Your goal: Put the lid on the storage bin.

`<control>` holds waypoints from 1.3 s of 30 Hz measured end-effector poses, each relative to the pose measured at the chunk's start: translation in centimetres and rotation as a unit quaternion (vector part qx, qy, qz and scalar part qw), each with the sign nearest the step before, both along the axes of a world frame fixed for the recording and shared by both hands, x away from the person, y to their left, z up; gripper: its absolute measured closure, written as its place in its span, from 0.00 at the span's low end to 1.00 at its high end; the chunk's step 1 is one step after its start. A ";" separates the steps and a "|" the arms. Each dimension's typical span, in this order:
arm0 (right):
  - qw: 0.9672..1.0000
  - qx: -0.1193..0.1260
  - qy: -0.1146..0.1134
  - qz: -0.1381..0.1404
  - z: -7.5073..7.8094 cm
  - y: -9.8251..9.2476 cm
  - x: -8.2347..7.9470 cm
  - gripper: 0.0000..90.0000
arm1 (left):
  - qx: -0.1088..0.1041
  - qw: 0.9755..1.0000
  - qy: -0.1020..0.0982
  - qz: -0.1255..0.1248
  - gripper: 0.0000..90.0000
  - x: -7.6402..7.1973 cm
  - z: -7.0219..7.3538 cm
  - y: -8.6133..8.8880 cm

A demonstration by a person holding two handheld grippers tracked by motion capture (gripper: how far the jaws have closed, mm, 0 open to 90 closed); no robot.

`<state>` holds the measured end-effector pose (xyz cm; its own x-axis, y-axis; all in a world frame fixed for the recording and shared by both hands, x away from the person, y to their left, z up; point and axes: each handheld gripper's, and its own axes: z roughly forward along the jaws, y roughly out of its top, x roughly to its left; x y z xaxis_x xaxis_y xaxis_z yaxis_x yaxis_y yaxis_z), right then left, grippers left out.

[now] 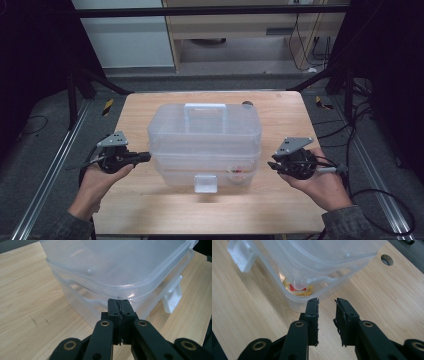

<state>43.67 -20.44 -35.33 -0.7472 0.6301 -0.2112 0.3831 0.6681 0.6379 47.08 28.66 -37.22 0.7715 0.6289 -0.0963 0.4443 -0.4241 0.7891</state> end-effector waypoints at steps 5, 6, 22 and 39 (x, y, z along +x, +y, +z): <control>1.000 0.000 0.003 -0.004 -0.4 -0.3 0.0 0.80 | 0.002 1.000 0.004 -0.001 0.99 -0.2 -0.6 0.0; 1.000 0.000 0.004 -0.006 -0.5 -0.4 0.0 0.80 | 0.002 1.000 0.005 -0.001 0.99 -0.2 -0.7 0.0; 1.000 0.001 0.016 -0.023 -2.0 -1.2 0.5 0.79 | 0.005 1.000 0.020 -0.003 0.99 -0.5 -2.1 0.2; 0.999 0.006 0.021 -0.030 -2.7 -1.6 0.6 0.79 | -0.023 0.999 0.027 0.000 0.99 -0.8 -3.1 0.8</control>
<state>44.29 -22.02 -37.99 -0.7167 0.6756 -0.1728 0.4486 0.6364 0.6274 46.25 29.41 -40.31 0.7642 0.6230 -0.1668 0.4874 -0.3885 0.7820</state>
